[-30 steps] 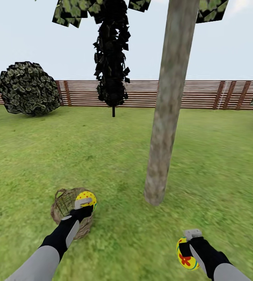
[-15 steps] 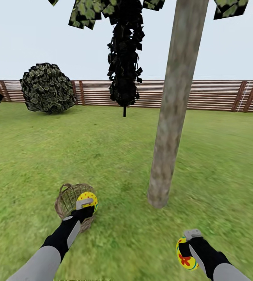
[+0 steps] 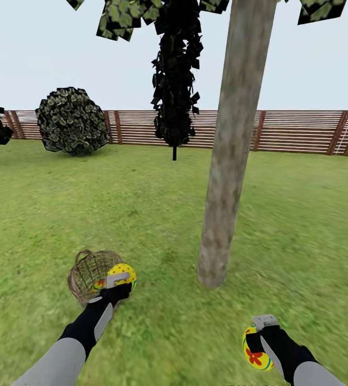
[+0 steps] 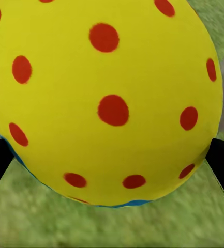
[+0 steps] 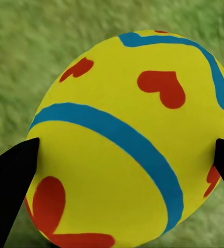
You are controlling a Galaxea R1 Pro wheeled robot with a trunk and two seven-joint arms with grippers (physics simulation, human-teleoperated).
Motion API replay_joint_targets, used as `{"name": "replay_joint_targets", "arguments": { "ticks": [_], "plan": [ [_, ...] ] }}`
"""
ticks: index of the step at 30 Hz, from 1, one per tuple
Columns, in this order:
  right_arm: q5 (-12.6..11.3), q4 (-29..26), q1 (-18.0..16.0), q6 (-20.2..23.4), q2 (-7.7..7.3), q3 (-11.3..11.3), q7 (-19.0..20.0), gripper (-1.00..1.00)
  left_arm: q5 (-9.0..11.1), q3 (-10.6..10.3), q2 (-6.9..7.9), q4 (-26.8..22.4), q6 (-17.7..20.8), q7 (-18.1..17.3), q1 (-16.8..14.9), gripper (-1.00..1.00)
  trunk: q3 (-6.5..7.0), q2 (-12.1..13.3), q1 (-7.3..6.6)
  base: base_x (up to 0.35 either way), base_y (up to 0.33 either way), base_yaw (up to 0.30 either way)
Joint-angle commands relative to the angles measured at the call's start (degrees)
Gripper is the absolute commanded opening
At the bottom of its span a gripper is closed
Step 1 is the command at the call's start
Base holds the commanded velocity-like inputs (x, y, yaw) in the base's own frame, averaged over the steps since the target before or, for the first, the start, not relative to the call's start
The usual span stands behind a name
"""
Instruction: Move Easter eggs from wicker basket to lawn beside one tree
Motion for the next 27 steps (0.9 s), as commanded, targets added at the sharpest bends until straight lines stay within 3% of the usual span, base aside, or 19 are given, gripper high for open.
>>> {"name": "replay_joint_targets", "arguments": {
  "ticks": [1, 16, 27],
  "plan": [
    [0.34, -0.10, -0.02, 0.34, -0.05, 0.26, 0.04, -1.00, 0.47, 0.16, -0.07, -0.14, 0.39, 0.09, -0.01, -1.00, -0.06, -0.04, 0.00, 0.000, -0.295, -0.091],
    [0.08, -0.10, 0.00, 0.34, -0.06, 0.19, 0.02, -1.00, 0.55, 0.16, -0.09, -0.14, 0.43, 0.09, -0.01, -1.00, -0.06, -0.04, 0.00, 0.000, -0.295, -0.008],
    [0.09, -0.10, 0.00, -0.88, 0.10, 0.22, -0.01, -1.00, 0.63, 0.25, -0.26, -0.14, 0.48, 0.09, -0.01, -1.00, -0.06, -0.04, 0.00, 0.127, -0.232, 0.052]
  ]
}}
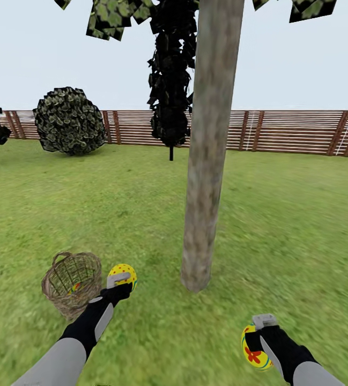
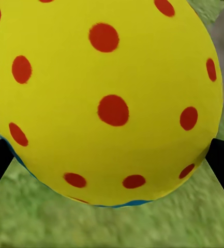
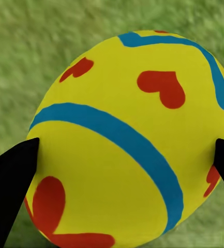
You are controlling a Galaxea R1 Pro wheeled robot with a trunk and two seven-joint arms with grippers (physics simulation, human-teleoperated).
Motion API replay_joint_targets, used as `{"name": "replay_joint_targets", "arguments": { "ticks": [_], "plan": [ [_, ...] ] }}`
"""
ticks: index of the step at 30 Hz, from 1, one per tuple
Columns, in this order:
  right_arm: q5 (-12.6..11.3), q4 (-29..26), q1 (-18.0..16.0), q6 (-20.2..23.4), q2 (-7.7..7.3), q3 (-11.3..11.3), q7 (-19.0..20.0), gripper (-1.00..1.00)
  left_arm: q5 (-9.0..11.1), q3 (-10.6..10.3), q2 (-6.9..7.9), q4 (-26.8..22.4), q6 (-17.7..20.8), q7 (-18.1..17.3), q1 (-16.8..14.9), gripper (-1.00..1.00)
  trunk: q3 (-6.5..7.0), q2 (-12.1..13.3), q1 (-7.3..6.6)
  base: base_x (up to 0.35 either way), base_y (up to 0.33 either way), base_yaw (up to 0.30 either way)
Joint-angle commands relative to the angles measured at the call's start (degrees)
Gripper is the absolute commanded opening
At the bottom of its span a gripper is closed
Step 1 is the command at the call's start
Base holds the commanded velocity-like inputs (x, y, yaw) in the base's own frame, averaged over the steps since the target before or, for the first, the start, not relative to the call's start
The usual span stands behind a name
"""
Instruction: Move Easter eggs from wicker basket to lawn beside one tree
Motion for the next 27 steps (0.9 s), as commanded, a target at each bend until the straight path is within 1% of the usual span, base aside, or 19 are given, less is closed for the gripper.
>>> {"name": "replay_joint_targets", "arguments": {
  "ticks": [1, 5, 7, 10, 14, 17, 18, 23, 25, 27],
  "plan": [
    [0.37, -0.13, -0.01, -0.31, -0.03, 0.29, 0.03, -1.00, 0.50, 0.15, -0.06, -0.11, 0.37, 0.09, -0.03, -1.00, -0.06, -0.04, 0.01, 0.082, -0.189, 0.268],
    [0.39, -0.13, 0.01, -0.44, -0.07, 0.28, 0.03, -1.00, 0.50, 0.13, -0.32, -0.09, 0.37, 0.09, -0.03, -1.00, -0.06, -0.04, 0.01, 0.083, -0.189, 0.271],
    [0.39, -0.13, 0.03, -0.44, -0.11, 0.29, 0.03, -1.00, 0.48, 0.08, -0.37, 1.23, 0.30, 0.09, -0.03, -1.00, -0.06, -0.04, 0.01, 0.083, -0.189, 0.230],
    [0.38, -0.13, 0.00, -0.44, -0.12, 0.22, 0.03, -1.00, 0.44, 0.07, -0.55, 1.78, 0.28, 0.09, -0.03, -1.00, -0.06, -0.04, 0.01, 0.082, -0.189, 0.206],
    [0.24, -0.13, 0.00, -0.45, -0.26, 0.14, 0.03, -1.00, 0.64, 0.12, -0.62, 1.63, 0.28, -0.28, -0.03, -1.00, -0.06, -0.04, 0.01, 0.061, -0.180, 0.033],
    [0.16, -0.13, -0.01, -0.49, -0.39, 0.13, 0.19, -1.00, 0.82, 0.29, -0.33, 1.74, 0.30, -5.52, -0.03, -1.00, -0.06, -0.04, 0.01, 0.006, -0.149, 0.002],
    [0.14, -0.13, -0.01, -0.46, -0.50, 0.08, 0.38, -1.00, 0.89, 0.42, -0.11, 1.79, 0.32, -6.19, 0.02, -1.00, -0.06, -0.04, 0.01, 0.001, -0.138, 0.000],
    [0.28, -0.13, 0.01, -0.36, -0.64, 0.12, 0.64, -1.00, 0.94, 0.39, -0.29, 1.49, 0.31, -6.47, 0.49, -1.00, -0.06, -0.04, 0.01, 0.000, -0.091, 0.000],
    [0.35, 0.31, -0.01, -0.39, -0.64, 0.11, 0.65, -1.00, 0.78, 0.52, 0.09, 1.69, 0.32, -6.40, 0.74, -1.00, -0.06, -0.04, 0.01, 0.000, -0.011, 0.000],
    [0.44, 1.03, -0.02, -0.43, -0.64, 0.12, 0.65, -1.00, 0.77, 0.64, 0.88, 2.05, 0.42, -6.26, 0.88, -1.00, -0.06, -0.04, 0.01, 0.000, -0.002, 0.000]
  ]
}}
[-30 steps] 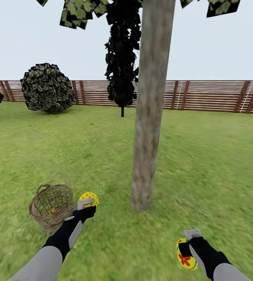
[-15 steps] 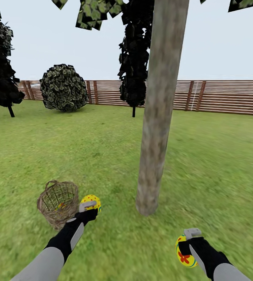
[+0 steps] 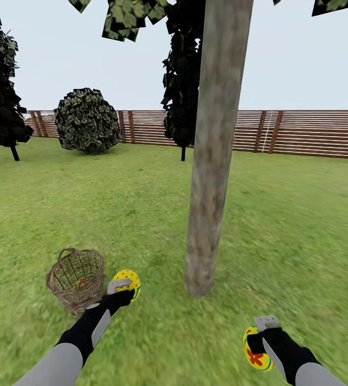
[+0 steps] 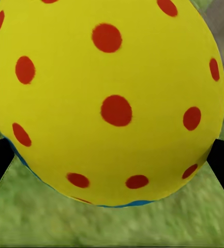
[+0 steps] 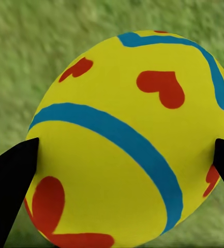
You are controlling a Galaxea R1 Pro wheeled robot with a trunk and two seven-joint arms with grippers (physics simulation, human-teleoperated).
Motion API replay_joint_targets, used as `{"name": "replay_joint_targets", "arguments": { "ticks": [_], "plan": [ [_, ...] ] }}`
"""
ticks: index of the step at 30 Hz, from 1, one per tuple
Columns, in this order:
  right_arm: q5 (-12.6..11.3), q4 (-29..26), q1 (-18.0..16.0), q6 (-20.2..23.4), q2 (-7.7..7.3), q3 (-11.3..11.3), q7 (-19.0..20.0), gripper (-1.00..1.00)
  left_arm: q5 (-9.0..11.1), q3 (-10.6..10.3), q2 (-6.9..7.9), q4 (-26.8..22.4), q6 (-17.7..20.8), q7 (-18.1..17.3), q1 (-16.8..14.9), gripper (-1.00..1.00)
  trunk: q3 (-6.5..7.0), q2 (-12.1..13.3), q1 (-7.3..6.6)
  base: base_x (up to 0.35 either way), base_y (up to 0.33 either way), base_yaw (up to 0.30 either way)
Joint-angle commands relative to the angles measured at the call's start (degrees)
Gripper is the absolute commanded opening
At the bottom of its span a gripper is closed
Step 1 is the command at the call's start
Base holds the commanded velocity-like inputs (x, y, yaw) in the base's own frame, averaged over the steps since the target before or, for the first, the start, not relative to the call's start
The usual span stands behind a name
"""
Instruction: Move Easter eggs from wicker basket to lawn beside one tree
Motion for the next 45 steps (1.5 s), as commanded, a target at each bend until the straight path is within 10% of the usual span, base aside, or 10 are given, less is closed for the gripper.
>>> {"name": "replay_joint_targets", "arguments": {
  "ticks": [1, 6, 12, 16, 24, 45],
  "plan": [
    [0.35, -0.04, -0.02, 0.37, -0.04, 0.25, 0.09, -1.00, 0.53, 0.46, 0.10, 0.88, 0.49, -0.30, 0.01, -1.00, -0.06, -0.04, 0.00, 0.000, 0.000, 0.000],
    [0.44, 0.42, 0.00, 0.36, 0.23, 0.47, 0.09, -1.00, 0.57, 1.37, 2.59, 3.35, 4.28, -0.31, 0.04, -1.00, -0.06, -0.04, 0.00, 0.000, 0.000, 0.000],
    [0.45, 1.85, 0.01, 0.41, 0.67, 0.58, 0.09, -1.00, 1.45, 4.27, 9.86, 3.29, 24.55, -0.48, 0.04, -1.00, -0.06, -0.04, 0.00, 0.000, 0.000, 0.000],
    [0.48, 2.56, -0.01, 0.41, 0.60, 0.60, 0.09, -1.00, 1.46, 4.67, 10.93, 0.42, 41.38, -0.75, 0.04, -1.00, -0.06, -0.04, 0.00, 0.000, 0.000, 0.000],
    [0.37, 2.33, 0.02, 0.70, 0.16, 0.42, -0.07, -1.00, 1.48, 4.67, 13.30, 0.20, 42.83, -0.97, 0.04, -1.00, -0.06, -0.04, 0.00, 0.000, 0.000, 0.000],
    [-0.10, 1.97, -0.02, 8.63, 0.11, 0.12, -0.26, -1.00, 1.41, 4.29, 12.62, 1.09, 41.82, -0.62, 0.04, -1.00, -0.06, -0.04, 0.00, 0.000, 0.000, 0.000]
  ]
}}
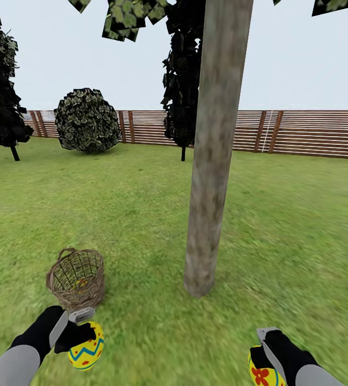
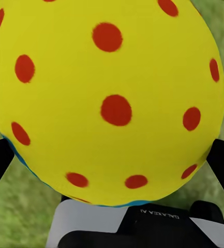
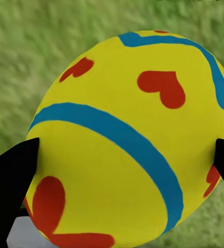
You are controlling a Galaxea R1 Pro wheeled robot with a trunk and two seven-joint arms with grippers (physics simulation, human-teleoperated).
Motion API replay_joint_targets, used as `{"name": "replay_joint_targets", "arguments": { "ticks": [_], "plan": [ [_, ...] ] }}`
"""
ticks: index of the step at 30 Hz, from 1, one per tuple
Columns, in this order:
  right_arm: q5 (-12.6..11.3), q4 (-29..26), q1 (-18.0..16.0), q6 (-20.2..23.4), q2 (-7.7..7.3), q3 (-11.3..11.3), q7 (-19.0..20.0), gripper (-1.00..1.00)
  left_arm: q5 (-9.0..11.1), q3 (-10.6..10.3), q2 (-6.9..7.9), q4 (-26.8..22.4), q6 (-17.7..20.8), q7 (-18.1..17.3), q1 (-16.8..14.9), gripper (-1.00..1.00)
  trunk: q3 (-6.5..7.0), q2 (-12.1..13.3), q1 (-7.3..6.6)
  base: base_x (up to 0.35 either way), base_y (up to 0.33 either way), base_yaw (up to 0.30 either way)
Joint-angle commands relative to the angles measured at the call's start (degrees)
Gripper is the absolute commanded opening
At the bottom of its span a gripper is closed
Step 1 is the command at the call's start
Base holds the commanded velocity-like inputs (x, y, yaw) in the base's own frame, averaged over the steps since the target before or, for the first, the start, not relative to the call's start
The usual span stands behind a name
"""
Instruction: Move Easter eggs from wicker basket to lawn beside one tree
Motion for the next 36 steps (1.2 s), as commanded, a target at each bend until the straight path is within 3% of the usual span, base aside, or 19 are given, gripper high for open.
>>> {"name": "replay_joint_targets", "arguments": {
  "ticks": [1, 10, 20, 24, 36],
  "plan": [
    [0.30, -0.11, -0.02, 0.35, -0.01, 0.21, 0.06, -1.00, 0.34, 0.22, -0.07, -0.04, 0.28, 0.03, -0.03, -1.00, -0.06, -0.04, 0.00, 0.000, 0.000, 0.000],
    [0.29, -0.11, -0.01, 0.03, 0.00, 0.18, 0.08, -1.00, 0.20, 0.23, -0.72, 0.02, 0.22, -0.06, -0.03, -1.00, -0.06, -0.04, 0.00, 0.047, -0.215, 0.013],
    [0.12, -0.11, -0.01, 0.16, 0.09, 0.10, -0.03, -1.00, -0.05, 0.15, -2.12, 0.28, 0.07, -0.06, -0.03, -1.00, -0.06, -0.04, 0.00, 0.068, -0.315, 0.225],
    [0.12, -0.11, -0.02, 0.02, 0.09, 0.24, -0.02, -1.00, -0.07, 0.15, -2.25, 2.57, -4.93, -0.05, -0.03, -1.00, -0.06, -0.04, 0.00, 0.097, -0.315, 0.020],
    [0.23, -0.11, -0.01, 0.29, 0.02, 0.21, 0.11, -1.00, -0.23, 0.07, -2.21, 3.72, -5.24, 0.18, -0.03, -1.00, -0.06, -0.04, 0.00, 0.216, -0.258, 0.000]
  ]
}}
